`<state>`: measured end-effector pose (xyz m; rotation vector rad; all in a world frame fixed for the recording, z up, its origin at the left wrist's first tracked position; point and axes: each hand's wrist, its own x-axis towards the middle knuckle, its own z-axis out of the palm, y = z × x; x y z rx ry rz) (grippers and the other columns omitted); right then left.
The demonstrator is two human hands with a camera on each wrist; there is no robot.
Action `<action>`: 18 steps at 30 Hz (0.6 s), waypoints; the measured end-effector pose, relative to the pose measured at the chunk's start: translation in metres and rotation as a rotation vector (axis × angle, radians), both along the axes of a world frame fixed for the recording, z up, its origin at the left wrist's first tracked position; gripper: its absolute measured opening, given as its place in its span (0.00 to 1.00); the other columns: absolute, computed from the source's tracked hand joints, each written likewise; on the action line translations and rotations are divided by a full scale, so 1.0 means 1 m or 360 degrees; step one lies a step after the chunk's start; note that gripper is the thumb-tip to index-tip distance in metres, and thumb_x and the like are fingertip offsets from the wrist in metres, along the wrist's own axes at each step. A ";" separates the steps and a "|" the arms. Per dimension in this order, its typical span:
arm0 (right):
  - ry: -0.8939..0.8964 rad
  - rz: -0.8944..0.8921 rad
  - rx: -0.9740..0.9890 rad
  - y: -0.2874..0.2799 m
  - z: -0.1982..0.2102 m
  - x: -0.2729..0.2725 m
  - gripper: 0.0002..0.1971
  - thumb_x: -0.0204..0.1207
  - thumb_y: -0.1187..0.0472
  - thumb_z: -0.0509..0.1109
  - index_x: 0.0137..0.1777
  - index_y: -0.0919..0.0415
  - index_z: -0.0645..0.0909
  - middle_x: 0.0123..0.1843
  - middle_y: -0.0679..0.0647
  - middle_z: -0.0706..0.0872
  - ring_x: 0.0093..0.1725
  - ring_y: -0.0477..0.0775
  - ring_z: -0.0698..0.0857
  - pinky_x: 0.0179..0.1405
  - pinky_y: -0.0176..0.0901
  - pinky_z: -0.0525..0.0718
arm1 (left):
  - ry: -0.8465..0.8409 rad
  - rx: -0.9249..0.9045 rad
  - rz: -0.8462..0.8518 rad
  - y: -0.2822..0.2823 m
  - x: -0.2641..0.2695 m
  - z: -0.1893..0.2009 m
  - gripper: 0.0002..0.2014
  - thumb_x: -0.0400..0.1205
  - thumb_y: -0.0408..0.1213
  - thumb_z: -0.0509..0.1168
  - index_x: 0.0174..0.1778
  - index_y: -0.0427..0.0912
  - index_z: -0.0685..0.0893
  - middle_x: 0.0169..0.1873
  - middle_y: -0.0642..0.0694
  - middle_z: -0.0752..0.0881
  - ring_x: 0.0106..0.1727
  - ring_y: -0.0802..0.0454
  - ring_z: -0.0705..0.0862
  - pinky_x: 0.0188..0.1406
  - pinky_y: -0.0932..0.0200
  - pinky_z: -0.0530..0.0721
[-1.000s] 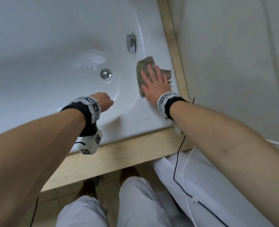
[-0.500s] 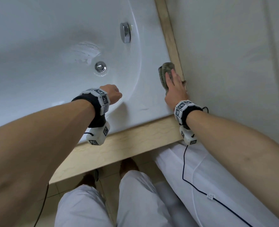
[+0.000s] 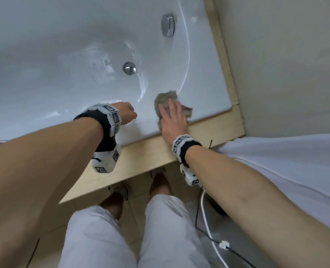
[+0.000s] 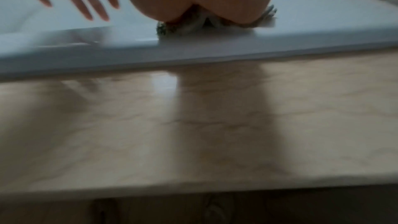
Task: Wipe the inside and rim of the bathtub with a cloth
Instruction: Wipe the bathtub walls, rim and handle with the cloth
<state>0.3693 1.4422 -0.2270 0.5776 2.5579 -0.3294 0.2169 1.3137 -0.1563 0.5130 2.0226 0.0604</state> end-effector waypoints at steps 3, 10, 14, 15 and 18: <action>-0.0057 0.0167 -0.0087 -0.052 0.004 -0.008 0.30 0.87 0.51 0.49 0.87 0.48 0.45 0.88 0.56 0.43 0.86 0.65 0.40 0.85 0.64 0.45 | -0.0005 -0.0024 -0.0019 -0.030 -0.001 0.008 0.20 0.86 0.38 0.58 0.73 0.37 0.78 0.72 0.38 0.77 0.72 0.41 0.75 0.66 0.57 0.72; -0.0085 0.0141 -0.0029 -0.003 0.002 -0.018 0.28 0.86 0.51 0.47 0.86 0.50 0.51 0.88 0.57 0.44 0.86 0.65 0.41 0.84 0.66 0.51 | 0.0113 -0.0067 0.0119 -0.049 -0.007 0.002 0.19 0.85 0.39 0.59 0.72 0.42 0.79 0.72 0.40 0.77 0.71 0.39 0.76 0.65 0.56 0.73; -0.0126 0.0110 0.0071 0.063 -0.001 -0.013 0.33 0.85 0.54 0.54 0.87 0.50 0.44 0.88 0.59 0.37 0.86 0.63 0.40 0.84 0.65 0.51 | 0.0123 -0.0106 0.0194 -0.050 0.008 -0.011 0.19 0.85 0.42 0.60 0.72 0.46 0.78 0.72 0.42 0.78 0.71 0.40 0.76 0.67 0.55 0.73; -0.0149 0.0075 0.0069 0.076 0.001 -0.009 0.36 0.83 0.57 0.58 0.87 0.50 0.43 0.88 0.59 0.36 0.86 0.62 0.39 0.84 0.64 0.51 | 0.0116 -0.0129 0.0193 -0.050 0.012 -0.013 0.19 0.85 0.43 0.59 0.72 0.47 0.78 0.71 0.42 0.78 0.70 0.40 0.77 0.67 0.55 0.73; -0.0260 -0.0114 0.0046 0.105 0.009 0.007 0.44 0.79 0.64 0.63 0.86 0.48 0.39 0.87 0.57 0.33 0.86 0.60 0.36 0.85 0.61 0.48 | 0.0099 -0.0173 0.0201 -0.047 0.019 -0.012 0.20 0.85 0.45 0.58 0.73 0.46 0.77 0.70 0.42 0.80 0.69 0.40 0.78 0.65 0.54 0.74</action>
